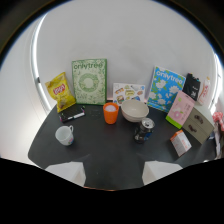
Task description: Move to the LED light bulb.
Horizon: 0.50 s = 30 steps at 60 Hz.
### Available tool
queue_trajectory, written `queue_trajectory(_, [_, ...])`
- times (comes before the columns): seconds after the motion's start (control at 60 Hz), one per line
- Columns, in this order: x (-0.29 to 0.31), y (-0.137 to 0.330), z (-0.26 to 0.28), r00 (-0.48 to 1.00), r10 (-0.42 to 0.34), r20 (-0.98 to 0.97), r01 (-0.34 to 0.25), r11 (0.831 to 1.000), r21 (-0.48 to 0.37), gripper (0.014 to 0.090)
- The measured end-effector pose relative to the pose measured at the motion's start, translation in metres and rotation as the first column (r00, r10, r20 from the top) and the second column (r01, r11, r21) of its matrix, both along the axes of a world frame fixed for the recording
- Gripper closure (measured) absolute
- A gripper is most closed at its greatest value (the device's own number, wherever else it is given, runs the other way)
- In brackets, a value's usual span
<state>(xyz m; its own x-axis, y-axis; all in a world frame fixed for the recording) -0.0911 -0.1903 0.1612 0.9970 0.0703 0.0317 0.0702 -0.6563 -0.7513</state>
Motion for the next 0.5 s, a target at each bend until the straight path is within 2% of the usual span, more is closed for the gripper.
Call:
queue_trajectory(0.283, [0.044, -0.033, -0.007, 1.000, 0.005, -0.009, -0.005, 1.000, 0.003, 0.0188])
queue_trajectory(0.5, [0.136, -0.052, -0.004, 0.999, -0.035, 0.019, 0.035, 0.999, 0.026, 0.0188])
